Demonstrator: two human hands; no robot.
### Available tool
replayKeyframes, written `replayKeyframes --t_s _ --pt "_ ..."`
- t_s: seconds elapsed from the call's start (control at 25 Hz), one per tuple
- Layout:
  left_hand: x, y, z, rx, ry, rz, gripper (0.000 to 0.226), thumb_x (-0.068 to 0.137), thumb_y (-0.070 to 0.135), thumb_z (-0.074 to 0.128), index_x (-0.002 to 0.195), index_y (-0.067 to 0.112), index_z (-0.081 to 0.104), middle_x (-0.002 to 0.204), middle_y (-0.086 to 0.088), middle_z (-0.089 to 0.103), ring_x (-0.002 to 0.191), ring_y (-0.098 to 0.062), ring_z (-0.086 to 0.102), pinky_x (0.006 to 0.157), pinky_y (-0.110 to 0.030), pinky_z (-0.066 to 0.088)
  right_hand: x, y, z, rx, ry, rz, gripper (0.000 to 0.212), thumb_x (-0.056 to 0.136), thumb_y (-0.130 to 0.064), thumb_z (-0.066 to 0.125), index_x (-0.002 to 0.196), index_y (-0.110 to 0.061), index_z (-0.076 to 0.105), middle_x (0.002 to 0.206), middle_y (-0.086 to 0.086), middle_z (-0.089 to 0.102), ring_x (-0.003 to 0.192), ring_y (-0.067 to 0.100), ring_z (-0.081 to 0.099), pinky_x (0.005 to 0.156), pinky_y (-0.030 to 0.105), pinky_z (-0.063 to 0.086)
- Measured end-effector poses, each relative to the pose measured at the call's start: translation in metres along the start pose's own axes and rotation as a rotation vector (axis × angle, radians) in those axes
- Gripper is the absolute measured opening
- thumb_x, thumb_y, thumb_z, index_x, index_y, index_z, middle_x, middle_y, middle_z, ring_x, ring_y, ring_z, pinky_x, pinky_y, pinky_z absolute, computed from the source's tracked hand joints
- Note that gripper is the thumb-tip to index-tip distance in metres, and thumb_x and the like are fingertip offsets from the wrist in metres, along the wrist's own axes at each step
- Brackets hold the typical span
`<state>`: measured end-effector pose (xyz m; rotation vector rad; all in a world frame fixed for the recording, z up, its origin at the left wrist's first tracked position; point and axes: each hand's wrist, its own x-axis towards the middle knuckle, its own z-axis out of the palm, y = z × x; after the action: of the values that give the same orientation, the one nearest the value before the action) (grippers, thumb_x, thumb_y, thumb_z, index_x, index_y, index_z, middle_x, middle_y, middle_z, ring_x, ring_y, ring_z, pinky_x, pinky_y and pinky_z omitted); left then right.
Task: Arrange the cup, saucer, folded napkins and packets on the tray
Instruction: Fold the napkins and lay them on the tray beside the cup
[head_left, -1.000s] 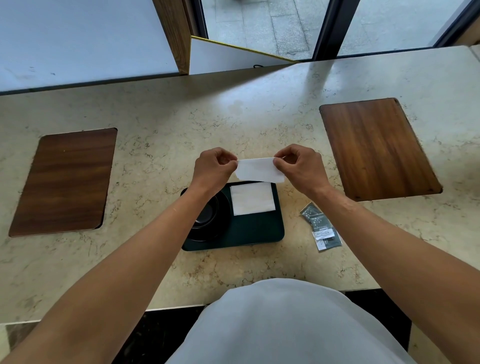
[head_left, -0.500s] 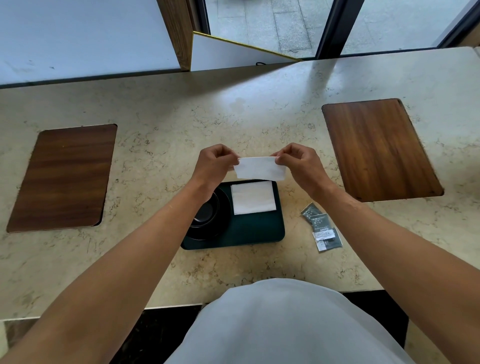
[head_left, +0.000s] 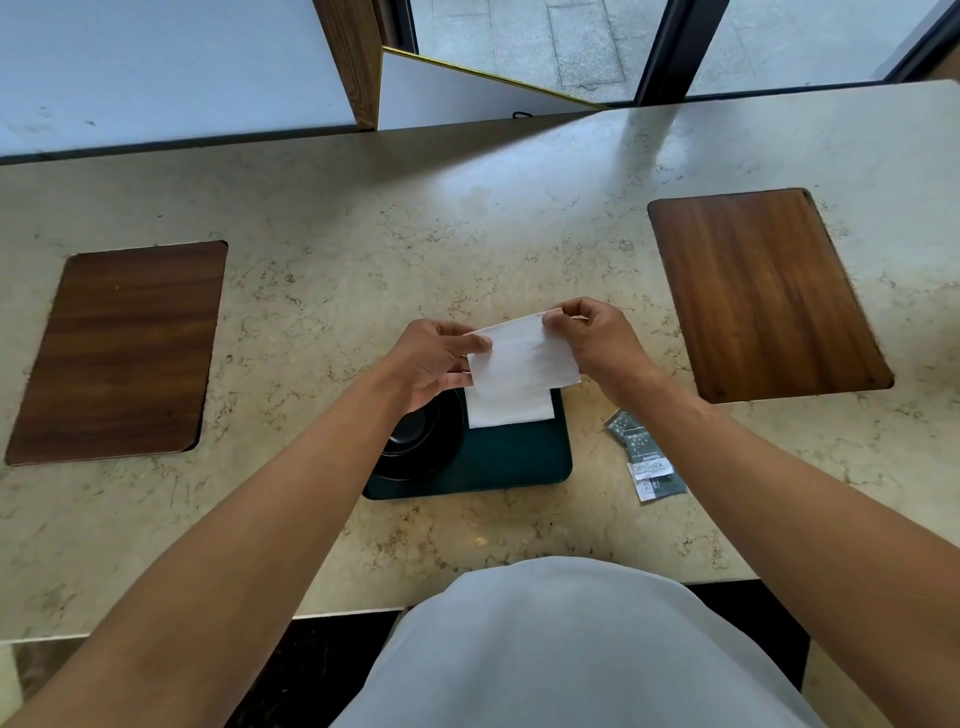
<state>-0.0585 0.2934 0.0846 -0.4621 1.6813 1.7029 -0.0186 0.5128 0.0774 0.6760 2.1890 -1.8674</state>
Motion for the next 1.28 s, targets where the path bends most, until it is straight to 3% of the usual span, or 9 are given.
replayKeyframes --t_s 0.12,0.2,0.28,0.36,0.6,0.76,0.96,1.08,1.28 --pt "0.006 -0.003 -0.001 0.005 0.067 -0.001 0.024 0.081 -0.003 0.081 0.100 -0.001 0.069 0.103 -0.020 0.077 0.078 -0.027 0.078 0.069 -0.039 0.064 -0.001 0.010 -0.001 0.047 -0.108 0.124 0.024 0.091 -0.030 0.077 0.109 -0.015 0.072 0.109 0.004 0.075 0.098 0.022 0.074 0.082 0.041 0.062" --pt "0.010 -0.005 -0.003 0.043 0.089 -0.001 0.021 0.082 -0.003 0.080 0.098 0.001 0.068 0.102 -0.018 0.076 0.075 -0.025 0.078 0.065 -0.036 0.063 -0.002 0.017 -0.002 0.080 -0.155 0.187 0.025 0.091 -0.023 0.078 0.112 -0.011 0.071 0.112 0.007 0.076 0.097 0.021 0.076 0.082 0.039 0.064" --pt "0.015 -0.007 -0.005 0.107 0.095 0.003 0.018 0.084 -0.001 0.079 0.099 0.000 0.069 0.101 -0.017 0.076 0.073 -0.023 0.078 0.062 -0.033 0.062 -0.001 0.022 -0.001 0.117 -0.147 0.221 0.025 0.092 -0.015 0.077 0.113 -0.005 0.069 0.115 0.013 0.074 0.096 0.023 0.077 0.078 0.035 0.065" --pt "0.020 -0.008 -0.007 0.160 0.094 -0.001 0.015 0.086 0.000 0.077 0.099 0.000 0.070 0.101 -0.017 0.076 0.072 -0.021 0.078 0.061 -0.032 0.062 0.002 0.027 -0.001 0.121 -0.122 0.239 0.025 0.092 -0.012 0.076 0.112 -0.001 0.067 0.116 0.015 0.072 0.100 0.027 0.075 0.085 0.040 0.064" --pt "0.037 -0.007 -0.003 0.480 0.047 0.046 0.004 0.089 0.004 0.075 0.090 0.007 0.071 0.099 -0.014 0.074 0.085 -0.025 0.076 0.072 -0.038 0.066 0.017 0.037 0.000 -0.041 -0.070 0.216 0.011 0.094 -0.015 0.074 0.103 -0.009 0.070 0.107 0.009 0.074 0.100 0.026 0.074 0.087 0.043 0.064" --pt "0.045 -0.004 0.005 0.663 -0.002 0.073 0.006 0.087 0.004 0.073 0.092 0.006 0.073 0.097 -0.012 0.073 0.081 -0.026 0.075 0.070 -0.037 0.066 0.025 0.045 -0.001 -0.203 -0.049 0.213 0.024 0.094 -0.020 0.074 0.115 -0.009 0.070 0.112 0.006 0.072 0.102 0.025 0.072 0.090 0.045 0.062" --pt "0.053 -0.010 0.010 0.822 -0.031 0.045 0.014 0.085 -0.001 0.069 0.098 0.003 0.071 0.098 -0.013 0.070 0.078 -0.029 0.075 0.068 -0.041 0.066 0.024 0.057 0.002 -0.239 -0.051 0.245 0.022 0.094 -0.020 0.074 0.114 -0.010 0.070 0.108 0.005 0.072 0.094 0.023 0.073 0.082 0.041 0.065" --pt "0.055 -0.012 0.011 0.894 -0.020 0.045 0.012 0.087 -0.001 0.065 0.096 0.005 0.070 0.098 -0.013 0.070 0.072 -0.027 0.076 0.067 -0.038 0.066 0.023 0.060 0.003 -0.244 -0.056 0.238 0.014 0.094 -0.018 0.073 0.106 -0.013 0.069 0.105 0.005 0.072 0.089 0.020 0.073 0.071 0.032 0.064" --pt "0.056 -0.009 0.014 1.026 -0.022 0.094 0.013 0.088 0.006 0.061 0.097 0.006 0.070 0.094 -0.013 0.072 0.069 -0.026 0.075 0.062 -0.031 0.064 0.023 0.061 0.006 -0.316 -0.060 0.220 0.014 0.095 -0.016 0.072 0.107 -0.010 0.069 0.100 0.005 0.072 0.078 0.018 0.074 0.059 0.028 0.062"
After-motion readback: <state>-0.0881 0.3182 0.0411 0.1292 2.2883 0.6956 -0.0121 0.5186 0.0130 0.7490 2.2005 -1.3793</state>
